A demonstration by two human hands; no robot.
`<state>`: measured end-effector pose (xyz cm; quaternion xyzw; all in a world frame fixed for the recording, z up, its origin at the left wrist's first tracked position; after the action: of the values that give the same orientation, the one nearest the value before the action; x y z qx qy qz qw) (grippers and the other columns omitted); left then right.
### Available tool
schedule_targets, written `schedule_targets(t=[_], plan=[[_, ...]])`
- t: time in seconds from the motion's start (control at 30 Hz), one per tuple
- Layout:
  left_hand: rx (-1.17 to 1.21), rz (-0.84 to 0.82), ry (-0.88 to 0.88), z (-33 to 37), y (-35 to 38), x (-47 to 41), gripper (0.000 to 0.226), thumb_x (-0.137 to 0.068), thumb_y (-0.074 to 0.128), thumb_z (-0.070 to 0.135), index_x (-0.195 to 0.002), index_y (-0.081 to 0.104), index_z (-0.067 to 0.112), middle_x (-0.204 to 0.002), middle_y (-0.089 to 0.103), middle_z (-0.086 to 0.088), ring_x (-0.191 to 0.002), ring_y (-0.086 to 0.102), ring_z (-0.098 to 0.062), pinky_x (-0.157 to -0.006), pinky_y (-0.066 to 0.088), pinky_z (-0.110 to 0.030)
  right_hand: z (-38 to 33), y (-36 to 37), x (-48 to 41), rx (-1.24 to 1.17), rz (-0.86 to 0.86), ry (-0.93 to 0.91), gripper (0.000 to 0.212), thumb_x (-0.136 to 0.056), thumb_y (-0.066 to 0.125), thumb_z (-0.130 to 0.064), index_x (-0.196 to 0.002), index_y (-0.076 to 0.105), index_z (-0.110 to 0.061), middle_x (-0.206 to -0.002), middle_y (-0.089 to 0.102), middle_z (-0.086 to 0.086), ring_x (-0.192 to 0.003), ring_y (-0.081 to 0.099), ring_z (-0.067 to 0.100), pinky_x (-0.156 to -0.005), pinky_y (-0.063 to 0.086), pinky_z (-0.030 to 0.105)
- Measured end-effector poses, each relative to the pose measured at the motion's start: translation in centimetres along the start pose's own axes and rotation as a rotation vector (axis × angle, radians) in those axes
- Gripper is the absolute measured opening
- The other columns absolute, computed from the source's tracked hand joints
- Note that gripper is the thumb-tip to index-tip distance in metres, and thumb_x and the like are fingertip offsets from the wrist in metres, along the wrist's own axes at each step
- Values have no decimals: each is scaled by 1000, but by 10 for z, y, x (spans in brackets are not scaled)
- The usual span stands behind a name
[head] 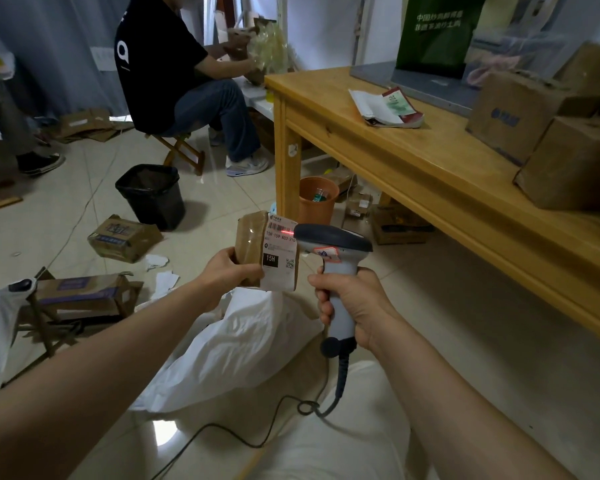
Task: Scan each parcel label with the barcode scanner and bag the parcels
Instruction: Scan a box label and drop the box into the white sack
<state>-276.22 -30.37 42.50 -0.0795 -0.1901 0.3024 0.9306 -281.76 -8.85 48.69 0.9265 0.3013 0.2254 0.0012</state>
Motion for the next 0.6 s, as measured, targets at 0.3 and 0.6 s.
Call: schedule_targets(t=[0.3,0.6], plan=[[-195,443,-336,-121,-95,-28,57,-71,82,25,-117,58,3,-115,61,-19,-108,58,-33,-91,52,-42,34,10,-33,-29,-15,101,10,-83,67,-4,-76,60,-5,-56,56,7,-45,46,16,-47,43,27],[-600,382,-398,-185,-64,-74,58,-69,81,35,-114,56,7,-108,59,-21,-110,52,-39,-92,42,-41,77,14,-92,-42,29,253,21,-83,65,0,-65,56,-5,-52,51,9,-40,43,17,-42,39,25]])
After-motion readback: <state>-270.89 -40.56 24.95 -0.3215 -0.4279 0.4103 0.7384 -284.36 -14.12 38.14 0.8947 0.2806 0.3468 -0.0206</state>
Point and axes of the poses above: each hand's wrist, its own x-axis away from the middle knuckle, its own y-axis out of the palm, z = x × y, the point moved 6 cm from there along -x, towards the middle knuckle
